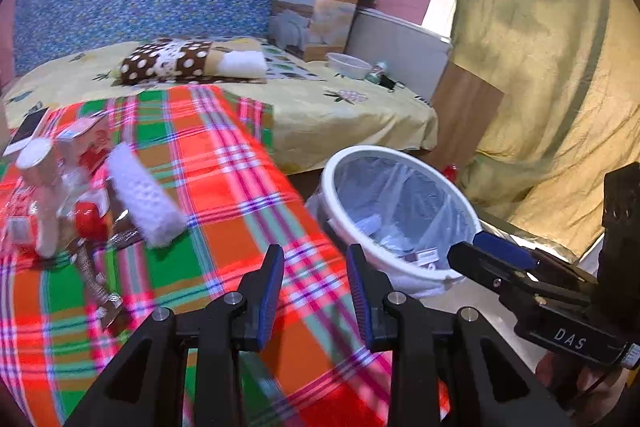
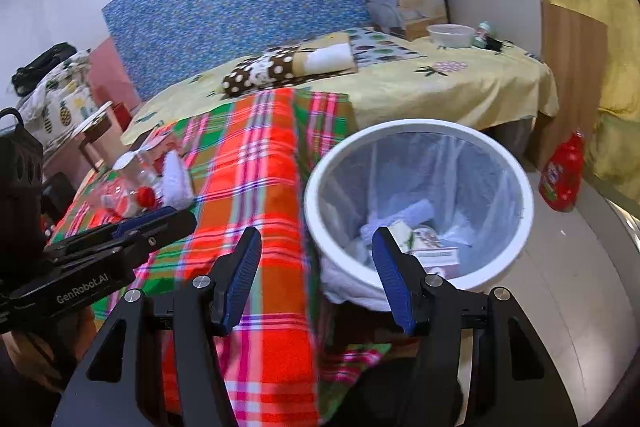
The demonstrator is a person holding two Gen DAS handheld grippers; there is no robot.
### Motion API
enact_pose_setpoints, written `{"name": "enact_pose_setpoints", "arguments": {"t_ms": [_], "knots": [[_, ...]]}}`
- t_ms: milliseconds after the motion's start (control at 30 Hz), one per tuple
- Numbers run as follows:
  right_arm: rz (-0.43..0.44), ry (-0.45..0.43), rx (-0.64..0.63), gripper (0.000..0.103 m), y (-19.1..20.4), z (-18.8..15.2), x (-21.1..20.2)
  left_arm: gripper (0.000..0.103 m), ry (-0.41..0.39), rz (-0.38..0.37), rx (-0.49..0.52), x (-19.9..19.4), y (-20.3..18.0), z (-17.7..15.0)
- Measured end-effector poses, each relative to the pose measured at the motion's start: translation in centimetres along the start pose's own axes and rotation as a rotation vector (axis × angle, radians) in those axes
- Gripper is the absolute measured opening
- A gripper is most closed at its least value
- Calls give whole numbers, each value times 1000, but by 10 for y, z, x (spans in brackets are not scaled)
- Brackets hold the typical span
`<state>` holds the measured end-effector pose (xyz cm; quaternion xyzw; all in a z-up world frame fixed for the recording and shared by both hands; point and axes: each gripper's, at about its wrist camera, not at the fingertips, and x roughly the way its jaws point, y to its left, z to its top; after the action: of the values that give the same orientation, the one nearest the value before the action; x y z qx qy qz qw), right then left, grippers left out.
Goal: Collect trash
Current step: 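Move both open tools back over the bed, then grasp the brown snack wrapper with the left tool while the right tool reaches the white foam net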
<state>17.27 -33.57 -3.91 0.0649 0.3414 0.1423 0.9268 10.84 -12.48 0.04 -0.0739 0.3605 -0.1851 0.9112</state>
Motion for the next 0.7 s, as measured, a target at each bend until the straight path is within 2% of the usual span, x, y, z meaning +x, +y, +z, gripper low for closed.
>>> {"name": "enact_pose_setpoints", "arguments": {"t_ms": [300,500,567,700], "knots": [[69,31,-67,59,32,-5,8,32,9,68,-57,-23,34,-18],[128,49,-98,59,47,-8,10,32,-4,114,-135,-40,66,-27],[139,56,-104,53,51,-8,12,32,-11,129,-145,-46,73,-29],[158,65,-119,52,59,-7,14,32,-19,155,-164,-52,87,-30]]}}
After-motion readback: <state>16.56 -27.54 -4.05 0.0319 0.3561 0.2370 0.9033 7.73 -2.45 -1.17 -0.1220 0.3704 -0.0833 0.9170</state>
